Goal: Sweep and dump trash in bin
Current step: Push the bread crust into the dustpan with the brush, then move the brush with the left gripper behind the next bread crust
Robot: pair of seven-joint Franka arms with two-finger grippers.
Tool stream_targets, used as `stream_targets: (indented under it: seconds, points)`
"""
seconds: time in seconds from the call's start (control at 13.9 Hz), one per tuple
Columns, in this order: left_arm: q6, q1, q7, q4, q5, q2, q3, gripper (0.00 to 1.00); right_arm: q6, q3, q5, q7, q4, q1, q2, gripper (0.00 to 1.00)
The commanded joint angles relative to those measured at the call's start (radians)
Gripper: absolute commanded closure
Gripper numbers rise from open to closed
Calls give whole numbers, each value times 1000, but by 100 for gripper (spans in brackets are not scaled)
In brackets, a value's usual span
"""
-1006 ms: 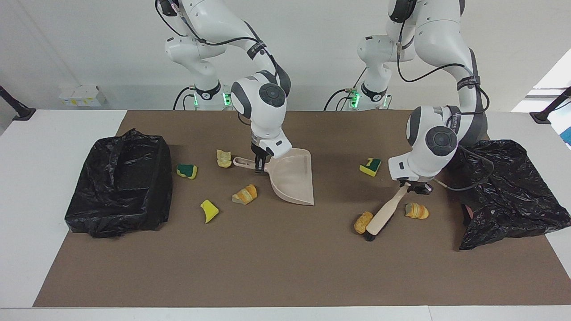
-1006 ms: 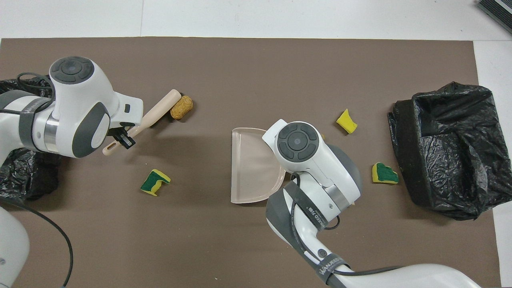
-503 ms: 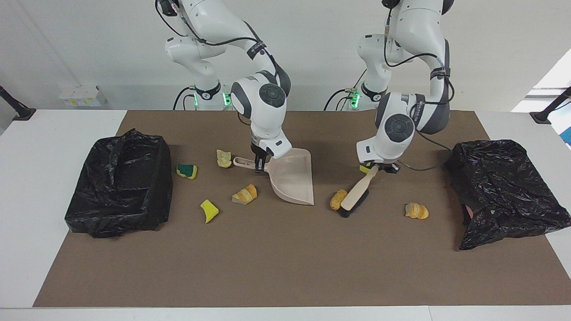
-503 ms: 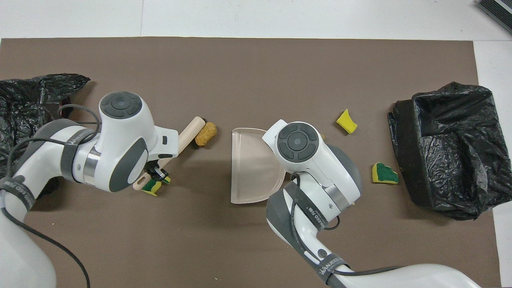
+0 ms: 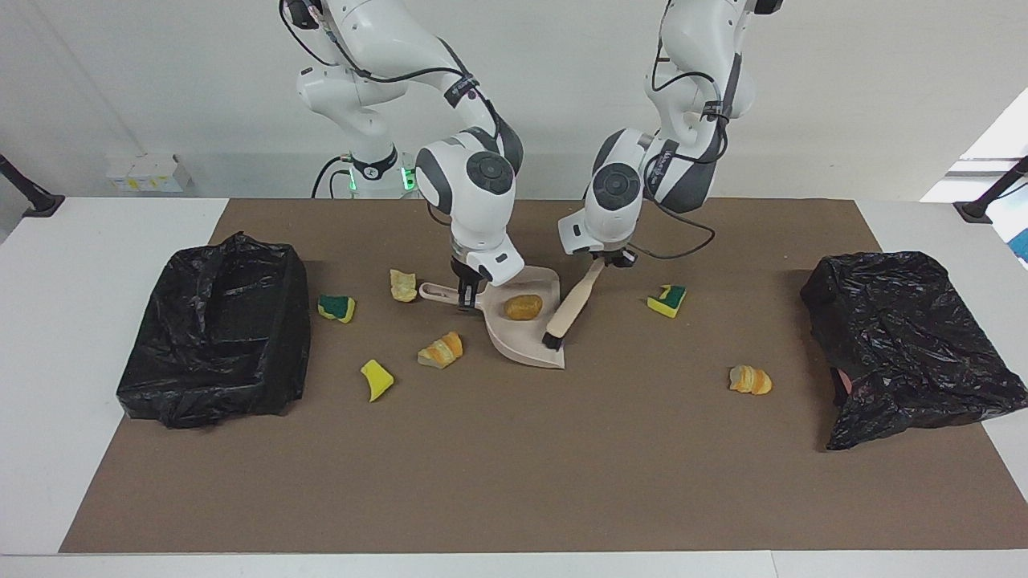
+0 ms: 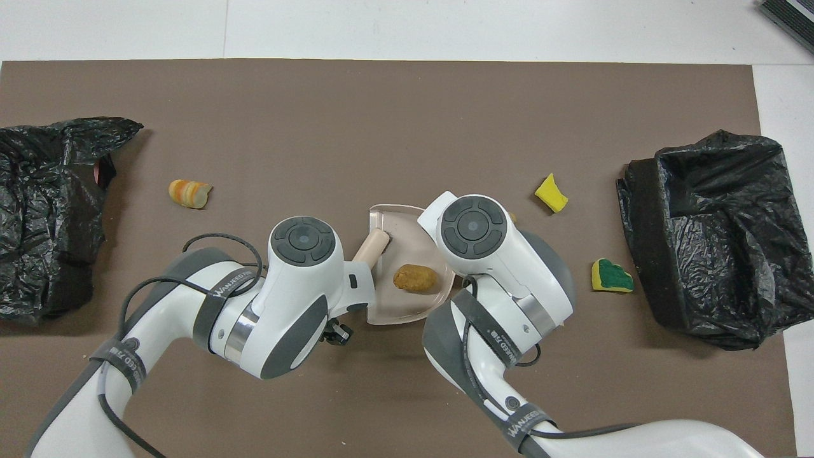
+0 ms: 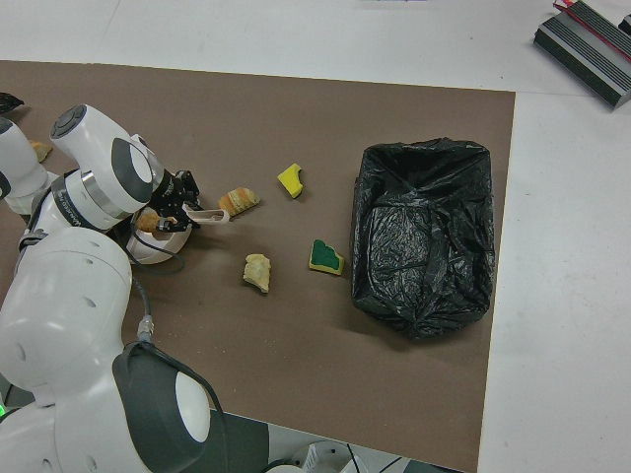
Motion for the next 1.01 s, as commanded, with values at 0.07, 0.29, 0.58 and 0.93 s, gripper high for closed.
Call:
stream_targets:
  seconds: [0.07, 0.29, 0.58, 0.93]
  points:
    - [-8, 49, -51, 7, -48, -54, 31, 100, 12, 4, 2, 7, -41, -6, -32, 100]
    - [-9, 172, -103, 7, -42, -46, 33, 100, 12, 4, 2, 7, -41, -6, -32, 100]
    - [-11, 365, -111, 19, -30, -64, 33, 100, 12, 4, 2, 5, -41, -12, -32, 100]
    - [-2, 508, -96, 56, 57, -49, 34, 100, 15, 4, 2, 5, -50, -12, -34, 100]
